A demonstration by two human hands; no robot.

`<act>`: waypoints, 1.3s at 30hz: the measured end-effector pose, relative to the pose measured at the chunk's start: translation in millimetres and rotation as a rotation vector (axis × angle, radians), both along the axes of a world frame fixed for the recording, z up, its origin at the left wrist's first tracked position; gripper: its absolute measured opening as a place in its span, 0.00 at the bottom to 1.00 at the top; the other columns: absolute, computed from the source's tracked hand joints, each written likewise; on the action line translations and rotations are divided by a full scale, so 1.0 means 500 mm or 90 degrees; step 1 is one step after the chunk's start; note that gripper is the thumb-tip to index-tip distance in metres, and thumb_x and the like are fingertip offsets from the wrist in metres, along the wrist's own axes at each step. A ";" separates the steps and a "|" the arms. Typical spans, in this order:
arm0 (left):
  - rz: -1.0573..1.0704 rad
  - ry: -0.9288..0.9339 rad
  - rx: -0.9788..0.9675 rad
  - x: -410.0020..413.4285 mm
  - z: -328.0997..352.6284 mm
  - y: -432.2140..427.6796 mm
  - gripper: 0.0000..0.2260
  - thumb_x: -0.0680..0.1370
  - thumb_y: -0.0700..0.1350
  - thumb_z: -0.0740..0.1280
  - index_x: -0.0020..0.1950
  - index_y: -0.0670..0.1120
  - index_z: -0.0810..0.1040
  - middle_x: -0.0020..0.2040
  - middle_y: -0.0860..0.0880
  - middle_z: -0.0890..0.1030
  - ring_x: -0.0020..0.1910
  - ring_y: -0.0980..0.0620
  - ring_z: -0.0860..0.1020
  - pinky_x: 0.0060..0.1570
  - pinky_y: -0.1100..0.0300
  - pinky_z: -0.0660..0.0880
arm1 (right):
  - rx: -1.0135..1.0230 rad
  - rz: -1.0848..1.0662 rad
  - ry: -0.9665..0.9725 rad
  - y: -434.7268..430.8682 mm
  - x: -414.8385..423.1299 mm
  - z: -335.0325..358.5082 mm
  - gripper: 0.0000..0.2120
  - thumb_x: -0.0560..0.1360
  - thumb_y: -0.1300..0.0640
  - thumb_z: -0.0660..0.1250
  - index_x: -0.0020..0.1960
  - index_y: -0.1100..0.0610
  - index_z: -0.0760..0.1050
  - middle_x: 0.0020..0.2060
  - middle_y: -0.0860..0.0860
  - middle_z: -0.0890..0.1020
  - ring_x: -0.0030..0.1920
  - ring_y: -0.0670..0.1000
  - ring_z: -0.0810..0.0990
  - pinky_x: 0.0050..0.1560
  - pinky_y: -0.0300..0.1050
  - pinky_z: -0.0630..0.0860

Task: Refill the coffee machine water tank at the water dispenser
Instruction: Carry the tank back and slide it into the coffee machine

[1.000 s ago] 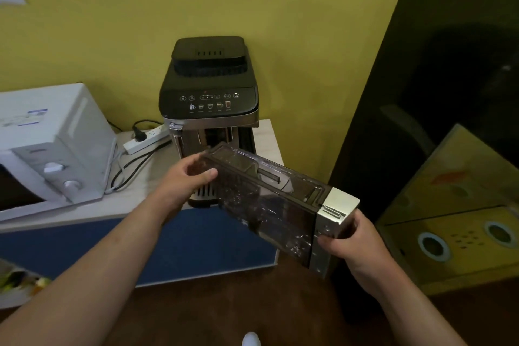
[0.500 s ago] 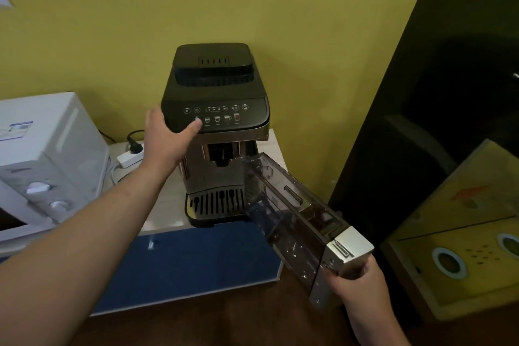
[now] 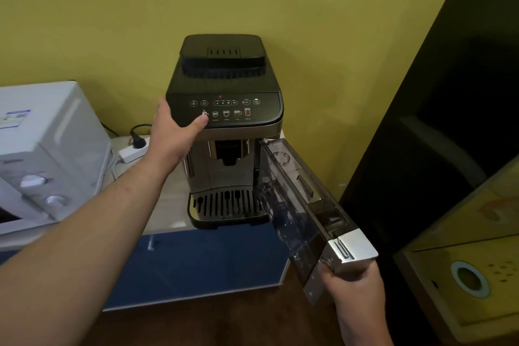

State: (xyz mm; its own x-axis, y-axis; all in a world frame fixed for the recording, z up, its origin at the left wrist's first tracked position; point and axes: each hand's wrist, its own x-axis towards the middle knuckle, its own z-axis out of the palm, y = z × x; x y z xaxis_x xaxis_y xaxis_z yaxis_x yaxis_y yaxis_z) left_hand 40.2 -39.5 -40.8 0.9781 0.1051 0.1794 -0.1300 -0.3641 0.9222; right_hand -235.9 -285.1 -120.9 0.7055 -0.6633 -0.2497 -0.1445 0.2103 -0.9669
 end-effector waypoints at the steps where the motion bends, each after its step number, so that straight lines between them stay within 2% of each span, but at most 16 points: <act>1: -0.004 -0.003 -0.003 -0.005 0.002 -0.002 0.50 0.64 0.68 0.75 0.79 0.51 0.58 0.75 0.48 0.70 0.73 0.48 0.70 0.70 0.46 0.71 | -0.005 -0.005 0.006 0.007 0.002 -0.001 0.30 0.60 0.78 0.75 0.58 0.62 0.72 0.46 0.58 0.81 0.47 0.59 0.81 0.55 0.60 0.77; 5: -0.005 -0.021 0.010 -0.020 0.008 -0.015 0.49 0.68 0.57 0.78 0.81 0.49 0.53 0.78 0.48 0.66 0.76 0.48 0.65 0.73 0.47 0.66 | -0.025 -0.017 0.030 0.030 0.007 -0.007 0.29 0.59 0.75 0.76 0.58 0.66 0.72 0.49 0.63 0.81 0.51 0.62 0.80 0.52 0.56 0.77; 7: -0.004 -0.031 0.019 -0.021 0.006 -0.017 0.46 0.71 0.51 0.77 0.80 0.48 0.54 0.77 0.48 0.67 0.75 0.48 0.66 0.72 0.53 0.65 | -0.035 -0.029 0.035 0.040 0.011 -0.009 0.29 0.59 0.75 0.77 0.57 0.67 0.71 0.50 0.65 0.80 0.52 0.64 0.80 0.50 0.55 0.78; 9: 0.000 -0.035 0.024 -0.023 0.008 -0.019 0.44 0.72 0.49 0.77 0.80 0.48 0.54 0.76 0.48 0.67 0.74 0.49 0.66 0.68 0.58 0.65 | -0.035 -0.041 0.029 0.048 0.015 -0.012 0.30 0.59 0.75 0.77 0.58 0.66 0.71 0.50 0.64 0.81 0.52 0.64 0.80 0.52 0.59 0.79; 11: 0.000 -0.030 0.021 -0.023 0.008 -0.017 0.45 0.72 0.50 0.77 0.81 0.47 0.52 0.78 0.48 0.65 0.75 0.50 0.64 0.70 0.58 0.63 | -0.025 -0.050 0.021 0.055 0.017 -0.015 0.31 0.59 0.76 0.77 0.58 0.65 0.71 0.50 0.63 0.81 0.52 0.63 0.80 0.54 0.59 0.78; 15: -0.007 -0.021 0.013 -0.024 0.010 -0.013 0.47 0.72 0.52 0.77 0.82 0.48 0.50 0.79 0.47 0.62 0.77 0.47 0.62 0.75 0.49 0.62 | -0.023 -0.057 0.012 0.075 0.018 -0.015 0.33 0.59 0.75 0.77 0.61 0.62 0.72 0.51 0.59 0.80 0.52 0.60 0.80 0.50 0.50 0.77; 19: -0.015 -0.015 0.011 -0.025 0.011 -0.013 0.46 0.73 0.51 0.76 0.81 0.47 0.50 0.79 0.47 0.62 0.77 0.47 0.62 0.72 0.57 0.61 | -0.018 -0.059 0.009 0.095 0.022 -0.006 0.32 0.60 0.74 0.77 0.59 0.60 0.72 0.44 0.51 0.79 0.44 0.51 0.78 0.41 0.38 0.74; 20: -0.019 -0.018 0.010 -0.024 0.010 -0.011 0.47 0.71 0.53 0.76 0.81 0.48 0.51 0.79 0.47 0.63 0.76 0.47 0.63 0.73 0.55 0.61 | -0.016 -0.062 0.003 0.098 0.024 -0.005 0.31 0.59 0.74 0.77 0.58 0.59 0.72 0.42 0.50 0.78 0.43 0.49 0.78 0.38 0.35 0.75; 22: -0.022 -0.016 0.010 -0.024 0.009 -0.009 0.49 0.70 0.55 0.77 0.82 0.49 0.50 0.80 0.47 0.62 0.78 0.46 0.61 0.75 0.48 0.61 | -0.021 -0.069 0.005 0.100 0.028 -0.008 0.31 0.59 0.74 0.77 0.57 0.59 0.72 0.43 0.52 0.79 0.45 0.53 0.80 0.40 0.38 0.77; 25: -0.013 -0.001 0.016 -0.024 0.010 -0.011 0.49 0.72 0.53 0.76 0.82 0.47 0.46 0.81 0.46 0.57 0.79 0.47 0.58 0.76 0.50 0.58 | -0.037 -0.064 0.020 0.098 0.032 -0.014 0.30 0.58 0.73 0.78 0.57 0.59 0.73 0.48 0.56 0.81 0.49 0.57 0.80 0.48 0.48 0.78; 28: -0.019 -0.002 0.017 -0.025 0.013 -0.010 0.53 0.65 0.63 0.77 0.81 0.52 0.50 0.80 0.47 0.61 0.78 0.46 0.61 0.75 0.45 0.62 | -0.056 -0.071 0.018 0.093 0.041 -0.016 0.30 0.59 0.72 0.78 0.56 0.58 0.73 0.48 0.56 0.81 0.49 0.57 0.81 0.49 0.52 0.79; 30: -0.020 0.006 0.014 -0.027 0.014 -0.009 0.52 0.67 0.62 0.77 0.81 0.52 0.50 0.80 0.47 0.61 0.78 0.45 0.60 0.75 0.43 0.63 | -0.065 -0.081 0.027 0.092 0.048 -0.016 0.28 0.59 0.70 0.79 0.55 0.58 0.73 0.48 0.57 0.81 0.48 0.58 0.81 0.49 0.54 0.80; 33: -0.009 -0.005 0.025 -0.025 0.010 -0.012 0.49 0.72 0.54 0.76 0.82 0.49 0.48 0.81 0.46 0.58 0.79 0.46 0.57 0.76 0.45 0.59 | -0.062 -0.083 0.020 0.094 0.055 -0.019 0.27 0.59 0.70 0.79 0.54 0.58 0.73 0.47 0.58 0.82 0.47 0.58 0.81 0.47 0.52 0.80; 39: -0.004 -0.005 0.036 -0.022 0.006 -0.011 0.49 0.73 0.54 0.76 0.82 0.48 0.46 0.82 0.46 0.56 0.80 0.46 0.55 0.77 0.47 0.57 | -0.051 -0.086 0.003 0.099 0.060 -0.025 0.30 0.60 0.71 0.78 0.58 0.56 0.72 0.49 0.55 0.80 0.50 0.56 0.79 0.43 0.41 0.74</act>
